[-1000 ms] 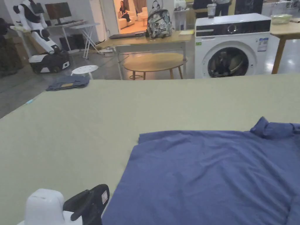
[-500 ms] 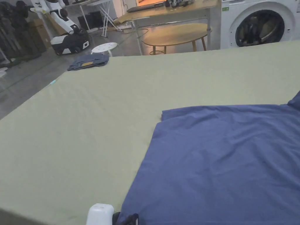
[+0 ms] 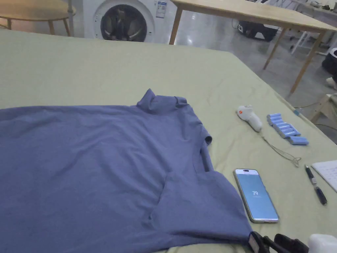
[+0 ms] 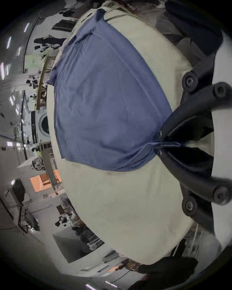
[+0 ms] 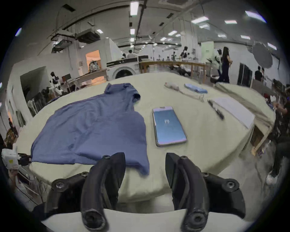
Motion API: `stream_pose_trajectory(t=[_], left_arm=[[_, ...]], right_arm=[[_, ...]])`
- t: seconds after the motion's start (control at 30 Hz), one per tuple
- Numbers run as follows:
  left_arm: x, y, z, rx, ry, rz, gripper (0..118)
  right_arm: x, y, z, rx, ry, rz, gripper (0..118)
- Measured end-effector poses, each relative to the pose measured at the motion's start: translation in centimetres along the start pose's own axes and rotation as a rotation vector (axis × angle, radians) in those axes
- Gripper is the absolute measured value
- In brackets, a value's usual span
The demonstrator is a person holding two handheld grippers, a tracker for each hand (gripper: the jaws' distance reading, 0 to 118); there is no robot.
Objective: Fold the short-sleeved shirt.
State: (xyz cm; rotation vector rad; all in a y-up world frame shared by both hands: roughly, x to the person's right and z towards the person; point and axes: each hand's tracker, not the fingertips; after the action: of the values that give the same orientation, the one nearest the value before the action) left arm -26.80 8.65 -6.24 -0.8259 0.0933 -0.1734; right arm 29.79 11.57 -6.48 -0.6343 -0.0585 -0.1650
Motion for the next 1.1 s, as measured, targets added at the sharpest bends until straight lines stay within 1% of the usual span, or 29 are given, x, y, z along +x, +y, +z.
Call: stream_pose_trajectory(t=[0.03, 0.07, 0.1, 0.13, 0.2, 0.23, 0.27, 0.3, 0.33, 0.37, 0.4, 0.43, 0.5, 0.57, 0.6, 0.67, 0.73, 0.77, 0.83, 0.9, 0.97, 1.0, 1.03, 1.07, 1.1], left_arm=[[0.0, 0.1, 0.0, 0.002, 0.002, 0.004, 0], [0.0, 0.1, 0.0, 0.001, 0.003, 0.01, 0], [-0.1, 0.2, 0.2, -0.002, 0.001, 0.021, 0], [-0.2, 0.2, 0.3, -0.003, -0.013, 0.041, 0], [-0.2, 0.2, 0.3, -0.003, -0.018, 0.053, 0], [-0.3, 0.4, 0.5, -0.003, -0.021, 0.058, 0], [-0.4, 0.3, 0.6, -0.002, -0.026, 0.064, 0], [-0.4, 0.3, 0.6, -0.001, -0.028, 0.068, 0], [-0.5, 0.3, 0.7, 0.0, -0.033, 0.073, 0], [-0.7, 0.4, 0.7, 0.003, -0.039, 0.079, 0], [-0.9, 0.3, 0.9, 0.011, -0.043, 0.087, 0], [-1.1, 0.3, 1.0, 0.015, -0.056, 0.108, 0], [-2.9, 0.1, 1.1, 0.048, -0.113, 0.167, 0], [-4.3, 1.1, 2.1, 0.091, -0.185, 0.226, 0], [-4.8, 2.2, 2.9, 0.137, -0.188, 0.244, 0], [-5.7, 5.4, 3.8, 0.241, -0.21, 0.236, 0], [-7.7, 9.5, 2.6, 0.279, -0.27, 0.267, 0], [-8.2, 11.1, 1.2, 0.266, -0.292, 0.282, 0], [-9.9, 14.4, -2.2, 0.261, -0.272, 0.289, 0], [-10.6, 17.0, -5.3, 0.232, -0.295, 0.354, 0], [-10.9, 19.3, -7.6, 0.212, -0.292, 0.373, 0], [-10.9, 20.3, -8.6, 0.195, -0.27, 0.38, 0], [-10.5, 20.8, -9.6, 0.189, -0.268, 0.385, 0], [-10.4, 21.5, -10.6, 0.172, -0.284, 0.387, 0], [-10.2, 22.3, -11.7, 0.146, -0.269, 0.396, 0]], right_arm=[[0.3, -0.4, -0.7, -0.021, 0.013, -0.013, 54], [0.2, -0.7, -1.0, -0.024, 0.02, -0.002, 49], [-0.2, -1.0, -1.3, -0.019, 0.037, 0.022, 47], [-0.6, -1.3, -1.7, -0.01, 0.047, 0.041, 47], [-1.1, -1.4, -2.5, -0.018, 0.076, 0.046, 47], [-1.4, -1.5, -3.1, -0.019, 0.075, 0.05, 46], [-1.5, -1.5, -3.6, -0.027, 0.072, 0.056, 38], [-1.6, -1.6, -4.0, -0.033, 0.066, 0.065, 25], [-1.6, -1.4, -4.1, -0.022, 0.039, 0.081, 9], [-1.5, -1.3, -3.9, -0.018, 0.045, 0.077, 6], [-1.3, -1.1, -3.7, -0.018, 0.085, 0.053, 6], [-1.3, -1.0, -3.4, -0.012, 0.09, 0.037, 6], [-1.4, -0.4, -3.1, -0.015, 0.095, 0.048, 6], [-2.0, 0.8, -2.2, 0.023, 0.092, 0.079, 6], [-2.3, 2.2, -1.9, 0.043, 0.135, 0.098, 6], [-3.2, 5.1, -2.1, 0.081, 0.141, 0.127, 6], [-4.0, 9.1, -4.0, 0.077, 0.15, 0.139, 6], [-4.4, 10.8, -5.5, 0.07, 0.149, 0.149, 6], [-5.1, 13.4, -9.4, 0.066, 0.134, 0.207, 6], [-5.5, 16.0, -13.1, 0.024, 0.136, 0.184, 6], [-5.8, 17.8, -16.2, -0.003, 0.145, 0.101, 6], [-6.0, 18.6, -17.4, -0.021, 0.145, 0.083, 6], [-6.4, 19.3, -18.6, -0.035, 0.127, 0.077, 6], [-6.9, 19.8, -19.7, -0.041, 0.115, 0.083, 6], [-7.5, 20.2, -20.9, -0.057, 0.101, 0.098, 6]])
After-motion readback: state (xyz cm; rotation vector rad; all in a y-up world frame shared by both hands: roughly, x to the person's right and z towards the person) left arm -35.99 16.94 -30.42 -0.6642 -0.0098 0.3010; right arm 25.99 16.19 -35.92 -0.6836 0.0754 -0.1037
